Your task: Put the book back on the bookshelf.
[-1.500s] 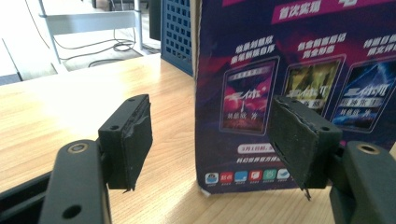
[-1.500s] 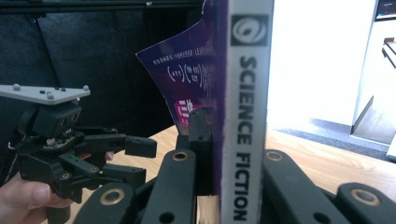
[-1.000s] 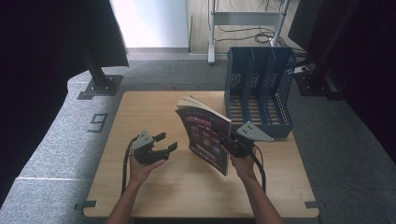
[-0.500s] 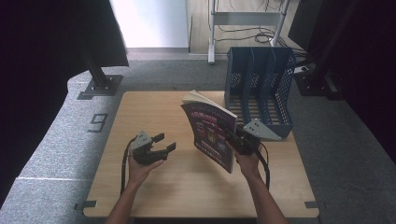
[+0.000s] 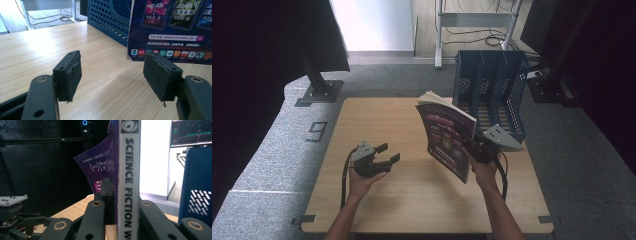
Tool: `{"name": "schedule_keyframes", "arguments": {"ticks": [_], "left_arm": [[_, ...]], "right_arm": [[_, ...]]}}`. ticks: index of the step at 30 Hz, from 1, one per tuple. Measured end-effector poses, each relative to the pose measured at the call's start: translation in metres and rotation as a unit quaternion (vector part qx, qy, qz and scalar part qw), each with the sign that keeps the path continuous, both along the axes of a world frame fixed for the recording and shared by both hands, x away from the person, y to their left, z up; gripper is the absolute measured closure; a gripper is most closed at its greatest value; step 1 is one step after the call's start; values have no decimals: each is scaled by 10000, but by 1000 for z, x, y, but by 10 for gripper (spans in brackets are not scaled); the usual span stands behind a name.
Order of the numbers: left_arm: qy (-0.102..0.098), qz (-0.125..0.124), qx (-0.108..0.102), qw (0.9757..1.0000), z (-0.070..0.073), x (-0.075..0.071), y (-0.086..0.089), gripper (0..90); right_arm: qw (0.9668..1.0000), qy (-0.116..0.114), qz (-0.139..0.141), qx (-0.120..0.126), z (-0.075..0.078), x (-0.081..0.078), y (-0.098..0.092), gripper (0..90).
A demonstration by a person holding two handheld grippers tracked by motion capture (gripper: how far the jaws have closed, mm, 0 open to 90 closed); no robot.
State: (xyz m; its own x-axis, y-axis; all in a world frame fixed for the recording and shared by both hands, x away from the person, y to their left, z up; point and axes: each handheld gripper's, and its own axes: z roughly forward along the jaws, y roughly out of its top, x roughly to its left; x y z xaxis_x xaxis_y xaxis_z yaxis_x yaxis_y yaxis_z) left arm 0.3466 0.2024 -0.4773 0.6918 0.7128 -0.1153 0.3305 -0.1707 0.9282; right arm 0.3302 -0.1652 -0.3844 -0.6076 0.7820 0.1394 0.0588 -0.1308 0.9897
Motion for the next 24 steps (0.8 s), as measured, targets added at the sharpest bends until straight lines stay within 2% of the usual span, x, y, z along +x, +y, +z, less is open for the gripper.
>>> {"name": "schedule_keyframes", "arguments": {"ticks": [24], "left_arm": [[21,-4,6,10000,-1,1,3,308]], "right_arm": [[9997,-39,-235,29,5,3,-14,816]]}}
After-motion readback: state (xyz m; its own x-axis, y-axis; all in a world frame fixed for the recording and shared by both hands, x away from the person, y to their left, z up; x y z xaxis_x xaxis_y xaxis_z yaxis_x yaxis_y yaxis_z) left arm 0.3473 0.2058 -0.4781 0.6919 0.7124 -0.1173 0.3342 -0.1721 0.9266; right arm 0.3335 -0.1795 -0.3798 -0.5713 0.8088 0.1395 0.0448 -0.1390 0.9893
